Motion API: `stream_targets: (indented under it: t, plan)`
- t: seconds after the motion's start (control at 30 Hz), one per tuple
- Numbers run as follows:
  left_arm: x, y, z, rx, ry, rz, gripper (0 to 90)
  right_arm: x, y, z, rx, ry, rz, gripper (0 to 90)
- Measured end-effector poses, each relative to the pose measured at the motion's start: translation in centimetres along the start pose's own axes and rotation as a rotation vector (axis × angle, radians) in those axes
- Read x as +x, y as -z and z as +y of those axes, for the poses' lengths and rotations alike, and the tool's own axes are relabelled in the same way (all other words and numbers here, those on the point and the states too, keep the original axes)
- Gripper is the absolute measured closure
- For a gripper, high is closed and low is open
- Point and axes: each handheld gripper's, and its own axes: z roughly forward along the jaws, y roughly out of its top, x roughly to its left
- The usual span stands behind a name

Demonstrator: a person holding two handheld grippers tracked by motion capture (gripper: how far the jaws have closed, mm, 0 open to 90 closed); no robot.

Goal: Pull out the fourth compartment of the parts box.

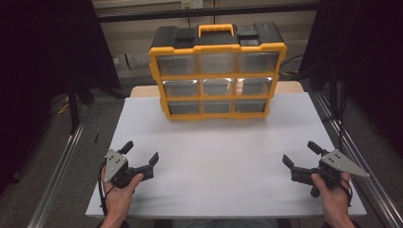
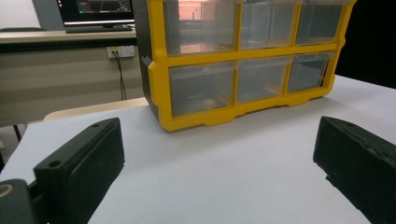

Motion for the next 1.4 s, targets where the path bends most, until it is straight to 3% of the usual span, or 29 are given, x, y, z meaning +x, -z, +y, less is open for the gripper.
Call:
stream_targets:
  t: [0.2,0.23,0.27,0.4,0.6,0.73,0.87,0.97,1.03,1.2,1.27,1.3,1.4]
  plan:
    - [0.2,-0.4,0.0,0.017,-0.024,0.016,3.0,0.1,0.1,0.0,-0.008,0.008,0.001,0.0]
    - [0.3,-0.5,0.1,0.034,-0.049,0.016,3.1,0.1,0.1,0.0,-0.006,0.003,0.006,0.0]
    - [0.2,-0.8,0.0,0.044,-0.045,0.012,3.4,0.1,0.0,0.0,-0.003,-0.001,0.010,0.0]
    - [-0.1,-1.7,0.2,0.055,-0.094,0.024,5.9,0.2,-0.1,-0.1,0.005,0.001,0.014,0.0]
    - [-0.2,-2.3,0.7,0.060,-0.085,0.000,6.5,0.0,0.1,-0.2,0.012,0.006,-0.008,0.0]
    - [0.0,-3.2,1.2,0.048,-0.084,0.014,5.7,0.2,0.0,-0.1,0.008,0.010,-0.008,0.0]
    - [0.4,-4.2,1.6,0.049,-0.125,0.040,4.7,0.3,0.0,-0.2,0.015,0.019,0.002,0.0]
    - [0.6,-4.5,1.5,0.029,-0.139,0.073,4.5,0.2,0.0,-0.1,0.015,0.018,0.003,0.0]
    - [0.9,-5.0,1.5,0.041,-0.140,0.070,4.3,0.2,0.0,-0.1,0.012,0.010,0.003,0.0]
    - [1.3,-6.5,1.4,0.046,-0.232,0.076,3.1,0.3,0.0,-0.1,0.003,0.014,0.008,0.0]
    - [1.3,-7.1,1.5,0.070,-0.248,0.062,3.0,0.3,0.0,-0.1,0.003,0.012,0.009,0.0]
    - [1.4,-7.7,1.4,0.087,-0.284,0.064,3.3,0.3,0.1,-0.1,0.005,0.013,0.009,0.0]
    - [1.4,-8.3,1.3,0.092,-0.300,0.050,3.3,0.3,0.1,-0.1,0.005,0.007,0.010,0.0]
